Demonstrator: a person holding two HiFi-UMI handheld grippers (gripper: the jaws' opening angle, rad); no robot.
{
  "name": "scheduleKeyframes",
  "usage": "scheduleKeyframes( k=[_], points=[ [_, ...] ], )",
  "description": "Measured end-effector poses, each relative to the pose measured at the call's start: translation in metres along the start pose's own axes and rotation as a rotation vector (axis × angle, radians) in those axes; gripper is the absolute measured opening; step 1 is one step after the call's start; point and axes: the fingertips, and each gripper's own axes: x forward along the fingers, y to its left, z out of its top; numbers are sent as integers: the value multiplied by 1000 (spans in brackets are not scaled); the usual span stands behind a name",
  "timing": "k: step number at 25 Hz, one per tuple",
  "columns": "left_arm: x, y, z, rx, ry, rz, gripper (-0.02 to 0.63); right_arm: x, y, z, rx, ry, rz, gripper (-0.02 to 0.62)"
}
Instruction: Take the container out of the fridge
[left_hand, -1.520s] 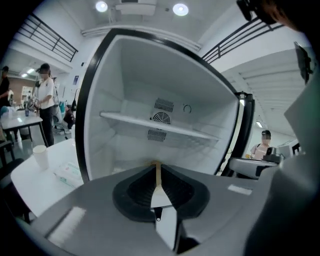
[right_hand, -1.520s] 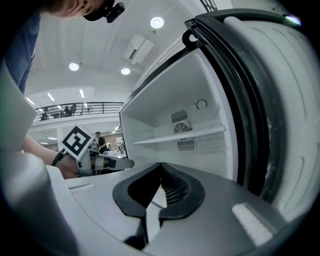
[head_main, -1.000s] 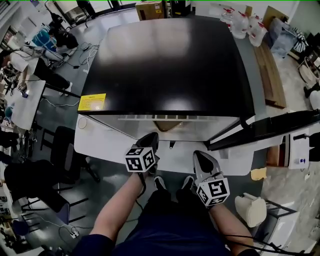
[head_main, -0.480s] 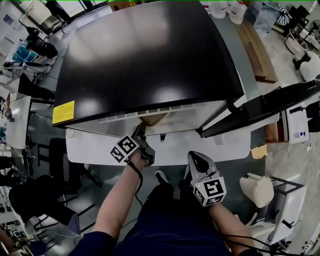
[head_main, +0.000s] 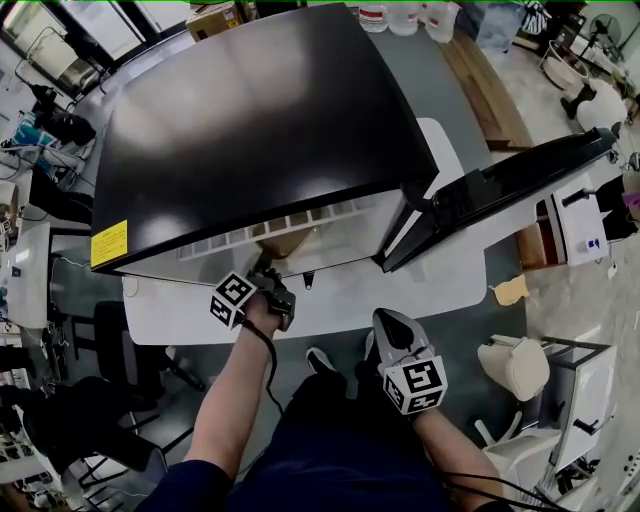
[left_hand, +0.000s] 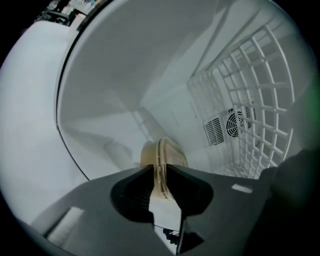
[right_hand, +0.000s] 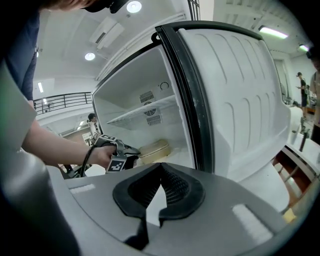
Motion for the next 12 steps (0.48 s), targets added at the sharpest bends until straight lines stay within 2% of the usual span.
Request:
scheduleKeyframes(
  k=[5, 8, 12],
  points=[
    [-1, -7, -8, 34, 4, 1, 51, -2, -5, -7, 4, 29, -3, 6],
    [-4, -7, -11, 59, 16, 2, 49, 4, 3, -10, -9, 47, 20, 6],
    [-14, -7, -16, 48, 45, -17, 49, 11, 15, -10, -31, 61, 62, 6]
  ],
)
